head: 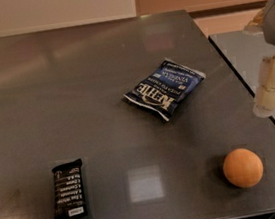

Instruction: Move blue chip bag near orange

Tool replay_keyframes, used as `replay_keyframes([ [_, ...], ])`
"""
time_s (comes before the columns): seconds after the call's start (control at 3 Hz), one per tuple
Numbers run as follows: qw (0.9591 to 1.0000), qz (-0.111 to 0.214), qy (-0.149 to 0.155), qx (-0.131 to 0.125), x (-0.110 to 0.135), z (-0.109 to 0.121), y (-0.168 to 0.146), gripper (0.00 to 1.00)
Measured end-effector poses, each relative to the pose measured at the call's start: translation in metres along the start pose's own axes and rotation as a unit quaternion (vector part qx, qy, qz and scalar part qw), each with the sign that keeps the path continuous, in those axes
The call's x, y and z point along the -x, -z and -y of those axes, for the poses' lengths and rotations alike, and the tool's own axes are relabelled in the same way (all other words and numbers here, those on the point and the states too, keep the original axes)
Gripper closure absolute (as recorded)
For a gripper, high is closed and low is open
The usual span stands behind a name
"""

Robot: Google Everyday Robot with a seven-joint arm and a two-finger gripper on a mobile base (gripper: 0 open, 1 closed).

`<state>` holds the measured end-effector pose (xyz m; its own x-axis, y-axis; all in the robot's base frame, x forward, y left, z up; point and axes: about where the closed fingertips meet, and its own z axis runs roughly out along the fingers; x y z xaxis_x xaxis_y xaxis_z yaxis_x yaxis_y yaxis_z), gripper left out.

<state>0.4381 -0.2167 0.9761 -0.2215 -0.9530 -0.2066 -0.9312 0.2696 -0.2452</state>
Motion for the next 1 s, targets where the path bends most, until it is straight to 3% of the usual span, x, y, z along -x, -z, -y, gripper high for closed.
replay_keyframes([
  [0.67, 1.0, 0.0, 0.0, 0.0, 0.0, 0.0, 0.0, 0.0],
  [1.0, 0.9982, 0.027, 0.049, 0.019, 0.025, 0.026, -0.027, 0.0],
])
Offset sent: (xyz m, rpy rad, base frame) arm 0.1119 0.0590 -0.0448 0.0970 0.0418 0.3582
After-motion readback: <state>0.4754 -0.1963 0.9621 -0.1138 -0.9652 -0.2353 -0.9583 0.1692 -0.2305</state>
